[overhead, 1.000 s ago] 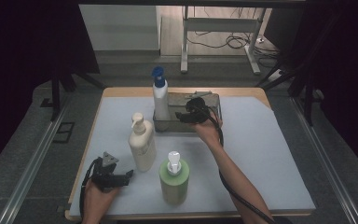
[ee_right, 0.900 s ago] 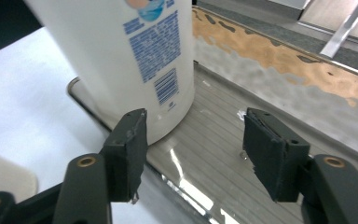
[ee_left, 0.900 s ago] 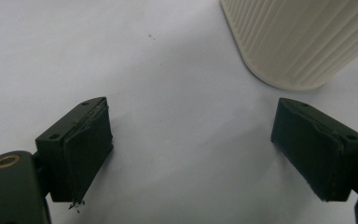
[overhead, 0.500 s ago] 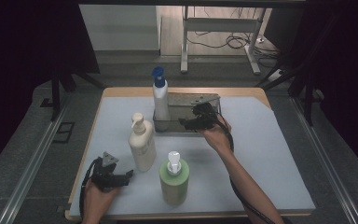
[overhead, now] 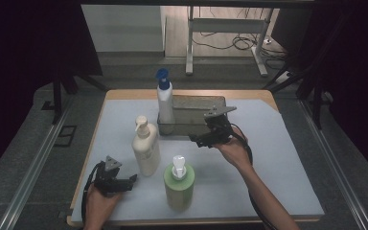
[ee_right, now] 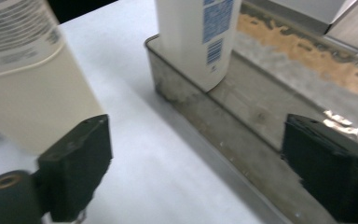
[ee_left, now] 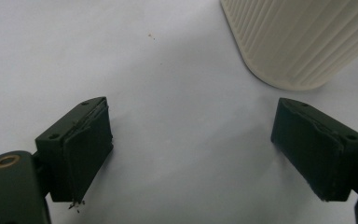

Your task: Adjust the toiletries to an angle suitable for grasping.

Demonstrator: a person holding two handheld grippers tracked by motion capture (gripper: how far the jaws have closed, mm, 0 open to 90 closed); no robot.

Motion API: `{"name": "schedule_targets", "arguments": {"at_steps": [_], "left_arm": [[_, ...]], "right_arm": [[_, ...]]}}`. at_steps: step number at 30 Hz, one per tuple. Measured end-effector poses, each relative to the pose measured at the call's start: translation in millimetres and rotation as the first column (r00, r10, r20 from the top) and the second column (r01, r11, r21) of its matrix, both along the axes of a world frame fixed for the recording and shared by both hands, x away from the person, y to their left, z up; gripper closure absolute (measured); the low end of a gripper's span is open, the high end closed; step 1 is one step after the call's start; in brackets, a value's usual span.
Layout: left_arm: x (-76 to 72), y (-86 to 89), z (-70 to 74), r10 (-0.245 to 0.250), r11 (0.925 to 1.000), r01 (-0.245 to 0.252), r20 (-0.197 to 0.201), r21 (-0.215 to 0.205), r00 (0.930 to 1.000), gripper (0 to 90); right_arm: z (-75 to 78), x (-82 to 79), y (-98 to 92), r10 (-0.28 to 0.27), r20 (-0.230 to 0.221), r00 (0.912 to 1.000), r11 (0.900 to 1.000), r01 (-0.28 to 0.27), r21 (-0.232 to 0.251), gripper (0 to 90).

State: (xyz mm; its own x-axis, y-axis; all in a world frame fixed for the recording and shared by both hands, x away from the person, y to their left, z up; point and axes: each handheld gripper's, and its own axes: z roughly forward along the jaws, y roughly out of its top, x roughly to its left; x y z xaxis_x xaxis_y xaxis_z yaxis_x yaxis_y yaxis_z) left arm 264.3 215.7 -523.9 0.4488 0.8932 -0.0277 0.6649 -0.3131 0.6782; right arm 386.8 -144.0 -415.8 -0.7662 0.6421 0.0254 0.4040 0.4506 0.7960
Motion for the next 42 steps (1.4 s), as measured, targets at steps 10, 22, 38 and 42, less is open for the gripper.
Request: {"name": "schedule_targets", "arguments": {"at_steps": [10, 22, 38, 42], "left_arm": [[0.1, 0.0, 0.1, 0.000, 1.0000, 0.000, -0.001, 0.000, 1.0000, 12.2], [0.1, 0.1, 0.4, -0.002, 1.0000, 0.002, -0.002, 0.003, 1.0000, 12.2], [0.0, 0.1, 0.3, -0.002, 1.0000, 0.002, -0.001, 0.002, 1.0000, 12.3], [-0.1, 0.1, 0.3, -0.002, 1.0000, 0.002, -0.001, 0.002, 1.0000, 12.3]], "right_arm": [[-5.4, -26.2, -26.8, 0.003, 0.006, 1.0000, 1.000, -0.003, -0.019, 0.0], [-29.1, -58.1, -62.5, -0.022, -0.016, 0.9996, 0.998, 0.021, -0.062, 0.0], [-65.3, -85.4, -88.7, -0.030, -0.073, 0.9969, 0.998, 0.026, -0.055, 0.0], [-66.0, -96.7, -87.0, 0.016, -0.082, 0.9965, 0.999, -0.019, -0.039, 0.0]]}}
